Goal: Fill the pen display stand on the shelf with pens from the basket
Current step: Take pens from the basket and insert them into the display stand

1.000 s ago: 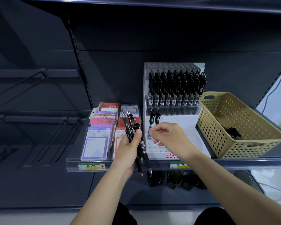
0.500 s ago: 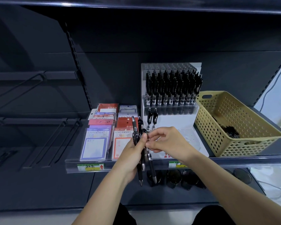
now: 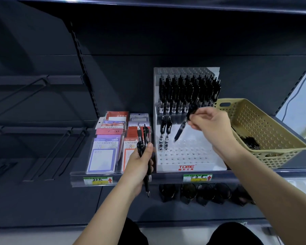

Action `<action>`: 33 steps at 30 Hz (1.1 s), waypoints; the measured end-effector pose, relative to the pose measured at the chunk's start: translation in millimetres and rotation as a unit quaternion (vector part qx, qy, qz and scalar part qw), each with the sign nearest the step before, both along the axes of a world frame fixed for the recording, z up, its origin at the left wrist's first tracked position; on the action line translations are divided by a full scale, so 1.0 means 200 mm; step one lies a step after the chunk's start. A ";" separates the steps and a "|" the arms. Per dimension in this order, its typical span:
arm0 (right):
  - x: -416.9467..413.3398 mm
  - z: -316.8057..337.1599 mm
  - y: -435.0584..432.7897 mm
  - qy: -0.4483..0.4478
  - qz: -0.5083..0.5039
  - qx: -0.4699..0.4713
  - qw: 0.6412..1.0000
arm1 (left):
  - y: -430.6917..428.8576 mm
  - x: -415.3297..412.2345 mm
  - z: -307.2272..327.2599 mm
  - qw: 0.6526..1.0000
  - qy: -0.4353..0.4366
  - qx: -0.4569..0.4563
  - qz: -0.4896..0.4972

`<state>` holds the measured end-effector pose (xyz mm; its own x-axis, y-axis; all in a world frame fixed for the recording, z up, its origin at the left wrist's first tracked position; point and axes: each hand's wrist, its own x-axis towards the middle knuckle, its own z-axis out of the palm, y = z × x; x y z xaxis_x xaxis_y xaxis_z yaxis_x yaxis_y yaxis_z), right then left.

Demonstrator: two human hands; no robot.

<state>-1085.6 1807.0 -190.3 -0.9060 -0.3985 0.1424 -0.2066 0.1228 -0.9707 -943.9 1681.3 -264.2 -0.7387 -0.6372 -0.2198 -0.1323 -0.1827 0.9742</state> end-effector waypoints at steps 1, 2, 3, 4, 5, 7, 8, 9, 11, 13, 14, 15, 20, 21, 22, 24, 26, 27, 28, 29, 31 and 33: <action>-0.01 -0.01 -0.01 0.018 -0.017 0.001 1.000 | 0.00 0.00 0.00 1.000 -0.001 -0.005 0.001; -0.02 -0.02 -0.02 0.038 -0.030 0.012 0.999 | 0.00 0.00 0.00 1.000 -0.002 -0.009 0.000; -0.02 -0.03 -0.04 0.056 -0.037 0.027 0.997 | 0.00 0.00 0.00 1.000 -0.004 -0.013 0.000; -0.03 -0.04 -0.05 0.068 -0.039 0.039 0.996 | 0.00 0.01 0.00 1.000 -0.005 -0.015 0.000; -0.03 -0.06 -0.06 0.074 -0.038 0.047 0.995 | 0.00 0.01 0.00 1.000 -0.005 -0.018 0.001; -0.04 -0.08 -0.08 0.077 -0.031 0.058 0.995 | 0.00 0.01 0.01 1.000 -0.004 -0.018 0.007; -0.04 -0.09 -0.09 0.080 -0.029 0.068 0.994 | 0.00 0.02 0.02 1.000 -0.001 -0.017 0.010; -0.04 -0.10 -0.10 0.087 -0.026 0.079 0.993 | 0.00 0.02 0.02 1.000 0.001 -0.018 0.011; -0.04 -0.12 -0.12 0.105 -0.023 0.101 0.989 | 0.00 0.02 0.03 1.000 -0.002 -0.022 0.010; -0.03 -0.14 -0.13 0.110 -0.016 0.120 0.986 | -0.01 0.02 0.03 0.999 -0.002 -0.030 0.012; -0.03 -0.15 -0.14 0.112 -0.014 0.132 0.985 | -0.01 0.02 0.03 0.999 0.000 -0.033 0.015; -0.03 -0.16 -0.15 0.114 -0.011 0.146 0.983 | -0.01 0.01 0.03 0.999 0.003 -0.034 0.017; -0.03 -0.22 -0.17 0.116 0.007 0.191 0.975 | -0.01 0.01 0.01 0.999 0.010 -0.036 0.014; -0.03 -0.22 -0.18 0.114 0.007 0.192 0.975 | -0.01 0.01 0.01 0.999 0.013 -0.032 0.012; -0.03 -0.23 -0.18 0.114 0.006 0.192 0.975 | -0.01 0.01 0.01 0.999 0.015 -0.027 0.009; -0.03 -0.23 -0.18 0.114 0.005 0.196 0.974 | -0.01 0.01 0.02 1.000 0.018 -0.025 0.006; -0.03 -0.23 -0.17 0.113 0.001 0.200 0.973 | 0.00 0.00 0.01 0.999 0.018 -0.030 0.009; -0.03 -0.23 -0.16 0.113 -0.004 0.201 0.973 | 0.00 0.00 0.01 0.999 0.017 -0.030 0.012; -0.03 -0.23 -0.15 0.114 -0.008 0.198 0.974 | 0.00 0.00 0.01 0.999 0.016 -0.029 0.014; -0.03 -0.23 -0.14 0.111 -0.012 0.190 0.975 | 0.00 0.00 0.01 0.999 0.015 -0.030 0.014; -0.01 -0.21 -0.12 0.098 -0.017 0.161 0.982 | 0.00 0.00 0.01 0.999 0.012 -0.036 0.003; 0.03 -0.19 -0.10 0.088 -0.007 0.139 0.986 | 0.01 0.00 0.01 0.999 0.013 -0.041 -0.011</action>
<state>-1079.1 1786.3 -227.9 -0.8825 -0.4325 0.1848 -0.3653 0.3829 -0.8485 -944.9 1683.4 -262.0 -0.7570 -0.6365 -0.1479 -0.1099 -0.0991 0.9890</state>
